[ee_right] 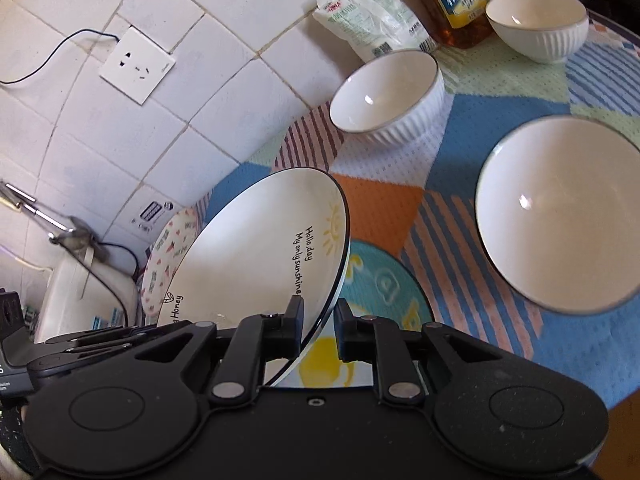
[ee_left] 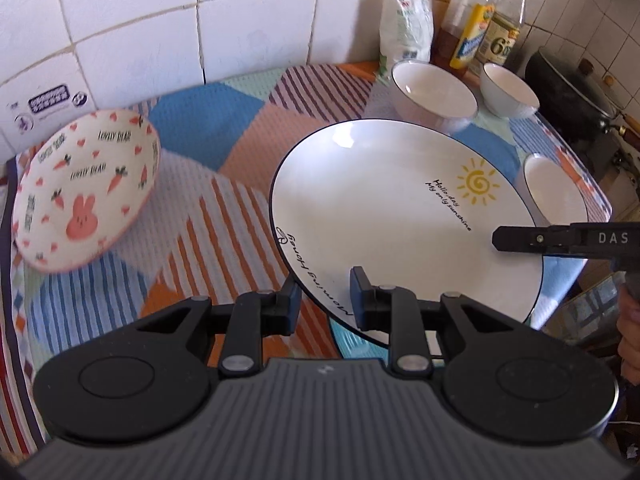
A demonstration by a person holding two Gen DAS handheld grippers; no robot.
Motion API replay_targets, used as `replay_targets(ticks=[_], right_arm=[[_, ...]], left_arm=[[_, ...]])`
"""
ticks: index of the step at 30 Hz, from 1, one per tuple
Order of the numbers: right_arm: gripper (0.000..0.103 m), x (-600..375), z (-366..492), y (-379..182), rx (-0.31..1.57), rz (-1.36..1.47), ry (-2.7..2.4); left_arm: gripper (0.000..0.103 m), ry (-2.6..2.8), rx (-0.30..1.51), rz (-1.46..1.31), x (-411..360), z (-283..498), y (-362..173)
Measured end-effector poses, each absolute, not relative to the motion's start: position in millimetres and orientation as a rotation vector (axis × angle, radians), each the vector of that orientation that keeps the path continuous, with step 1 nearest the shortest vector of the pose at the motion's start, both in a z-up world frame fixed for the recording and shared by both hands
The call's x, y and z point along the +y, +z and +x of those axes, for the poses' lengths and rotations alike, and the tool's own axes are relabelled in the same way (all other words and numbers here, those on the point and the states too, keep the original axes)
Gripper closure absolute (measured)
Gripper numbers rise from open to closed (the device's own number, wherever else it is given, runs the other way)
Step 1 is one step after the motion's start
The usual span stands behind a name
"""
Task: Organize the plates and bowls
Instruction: 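Lift the white sun plate and carry it over the egg plate, then lower the sun plate onto the egg plate and open both grippers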
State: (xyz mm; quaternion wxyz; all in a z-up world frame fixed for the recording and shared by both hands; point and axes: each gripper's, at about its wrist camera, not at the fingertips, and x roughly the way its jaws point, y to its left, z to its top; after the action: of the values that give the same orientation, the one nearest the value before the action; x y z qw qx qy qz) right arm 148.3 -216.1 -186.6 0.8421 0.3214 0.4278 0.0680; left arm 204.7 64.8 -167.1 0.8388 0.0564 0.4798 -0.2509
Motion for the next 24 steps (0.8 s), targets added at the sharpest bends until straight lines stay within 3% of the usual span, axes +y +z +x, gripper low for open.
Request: replay_targets(ticks=[10,24], right_arm=[[0.082,-223,108,-200,0.942,0.709,0.191],[0.083,-231,110,-202,1.072,0.727,0.140]], left_arm=[[0.079,-0.465,1.064,0.077,63,154,-180],[0.079,-0.430,1.138,0.082,47,155,-188]])
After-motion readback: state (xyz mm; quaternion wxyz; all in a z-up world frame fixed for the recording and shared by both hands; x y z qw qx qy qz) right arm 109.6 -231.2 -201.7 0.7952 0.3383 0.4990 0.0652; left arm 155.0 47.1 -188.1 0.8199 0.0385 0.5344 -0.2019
